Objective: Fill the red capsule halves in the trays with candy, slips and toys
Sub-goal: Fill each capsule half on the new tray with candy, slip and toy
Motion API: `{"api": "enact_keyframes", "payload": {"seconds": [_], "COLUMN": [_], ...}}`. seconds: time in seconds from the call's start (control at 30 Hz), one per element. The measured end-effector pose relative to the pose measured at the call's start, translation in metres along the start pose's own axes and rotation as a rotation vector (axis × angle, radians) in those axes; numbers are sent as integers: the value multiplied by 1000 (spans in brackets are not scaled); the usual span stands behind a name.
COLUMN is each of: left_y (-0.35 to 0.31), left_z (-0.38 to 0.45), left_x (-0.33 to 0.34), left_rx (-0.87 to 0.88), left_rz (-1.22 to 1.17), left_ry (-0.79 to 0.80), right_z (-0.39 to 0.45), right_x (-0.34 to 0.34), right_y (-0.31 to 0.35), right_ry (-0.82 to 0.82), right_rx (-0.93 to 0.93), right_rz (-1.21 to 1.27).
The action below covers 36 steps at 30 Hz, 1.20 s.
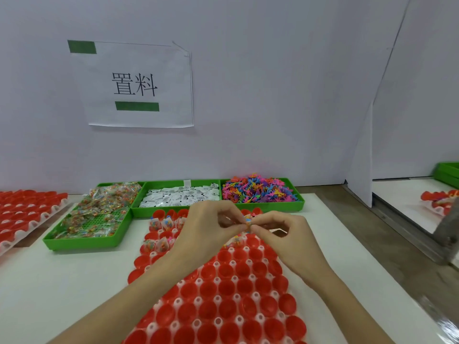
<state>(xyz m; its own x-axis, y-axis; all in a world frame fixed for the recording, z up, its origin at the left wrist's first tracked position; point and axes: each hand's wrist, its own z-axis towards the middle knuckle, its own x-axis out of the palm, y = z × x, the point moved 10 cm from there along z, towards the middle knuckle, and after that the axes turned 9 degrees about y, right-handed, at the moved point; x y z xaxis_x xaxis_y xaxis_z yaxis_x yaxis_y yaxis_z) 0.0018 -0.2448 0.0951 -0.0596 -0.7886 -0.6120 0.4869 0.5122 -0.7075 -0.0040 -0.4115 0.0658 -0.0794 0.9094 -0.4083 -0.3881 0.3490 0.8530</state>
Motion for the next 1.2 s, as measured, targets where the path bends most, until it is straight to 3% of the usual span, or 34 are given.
{"api": "enact_keyframes", "payload": {"seconds": [0.4,0.77,0.93,1.2], "left_y": [12,15,16,17], "left_z": [30,35,37,41], "left_x": [47,48,53,54], "left_rx": [14,-7,20,24], "left_rz": [315,258,393,405], "left_ry": [127,204,238,250], "right_z": [5,9,12,12], "right_x": [-9,-3,-3,-4], "right_y": [-56,-56,-50,-48], "right_ry": [15,-10,-23,-30], "right_rx": [211,222,195,183], "right_rz": [-89,-154,-284,-245]}}
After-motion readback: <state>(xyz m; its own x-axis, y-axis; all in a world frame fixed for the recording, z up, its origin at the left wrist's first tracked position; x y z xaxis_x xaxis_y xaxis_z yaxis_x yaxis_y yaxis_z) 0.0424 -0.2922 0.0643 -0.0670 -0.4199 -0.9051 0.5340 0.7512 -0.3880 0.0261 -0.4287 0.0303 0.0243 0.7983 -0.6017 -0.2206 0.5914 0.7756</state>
